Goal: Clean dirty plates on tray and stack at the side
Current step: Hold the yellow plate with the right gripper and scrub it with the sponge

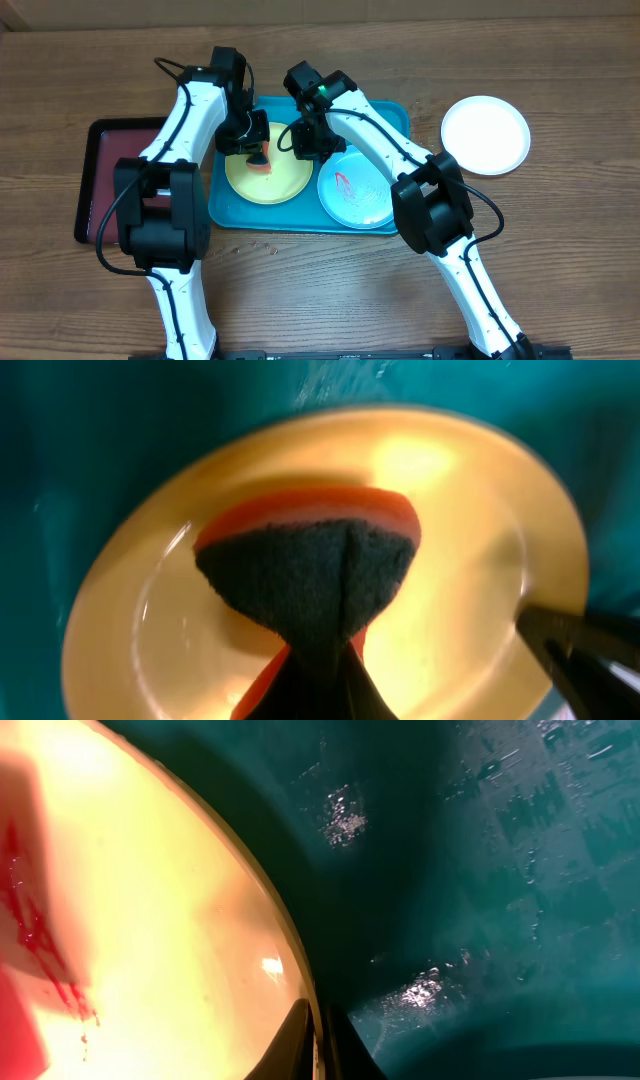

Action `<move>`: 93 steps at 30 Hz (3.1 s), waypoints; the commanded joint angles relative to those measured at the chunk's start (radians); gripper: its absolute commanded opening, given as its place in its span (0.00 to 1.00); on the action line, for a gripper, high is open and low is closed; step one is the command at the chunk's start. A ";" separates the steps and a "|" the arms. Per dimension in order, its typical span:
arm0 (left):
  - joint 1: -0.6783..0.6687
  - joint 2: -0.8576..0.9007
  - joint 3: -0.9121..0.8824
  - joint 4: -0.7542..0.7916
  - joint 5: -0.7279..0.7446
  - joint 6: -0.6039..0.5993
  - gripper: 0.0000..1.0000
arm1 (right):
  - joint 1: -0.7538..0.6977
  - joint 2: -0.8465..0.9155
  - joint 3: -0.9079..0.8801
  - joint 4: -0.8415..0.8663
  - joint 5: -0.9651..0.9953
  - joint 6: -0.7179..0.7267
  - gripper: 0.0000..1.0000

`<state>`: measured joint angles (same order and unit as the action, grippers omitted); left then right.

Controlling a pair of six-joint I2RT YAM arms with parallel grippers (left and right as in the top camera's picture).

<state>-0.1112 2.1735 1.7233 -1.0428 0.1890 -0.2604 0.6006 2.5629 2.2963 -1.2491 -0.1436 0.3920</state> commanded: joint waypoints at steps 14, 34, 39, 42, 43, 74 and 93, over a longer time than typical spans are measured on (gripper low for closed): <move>-0.093 0.014 -0.120 0.115 -0.122 -0.054 0.04 | -0.013 0.042 -0.017 -0.010 0.097 0.005 0.04; -0.085 0.014 -0.062 0.085 -0.301 -0.095 0.04 | -0.013 0.042 -0.017 -0.013 0.097 0.005 0.04; -0.094 0.014 -0.090 0.140 -0.002 -0.095 0.04 | -0.013 0.042 -0.017 -0.013 0.097 0.005 0.04; -0.105 0.014 -0.095 0.101 0.045 -0.075 0.04 | -0.013 0.042 -0.017 -0.013 0.097 0.005 0.04; -0.107 0.014 -0.095 0.080 0.045 -0.060 0.04 | -0.013 0.042 -0.017 -0.013 0.097 0.005 0.04; -0.093 0.014 -0.095 0.248 -0.035 -0.069 0.04 | -0.013 0.042 -0.017 -0.013 0.097 0.005 0.04; -0.102 0.014 -0.095 -0.045 -0.102 0.036 0.04 | -0.013 0.042 -0.017 -0.010 0.097 0.005 0.04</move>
<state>-0.2100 2.1735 1.6283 -1.0611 0.2222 -0.2607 0.5976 2.5629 2.2967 -1.2533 -0.1402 0.3923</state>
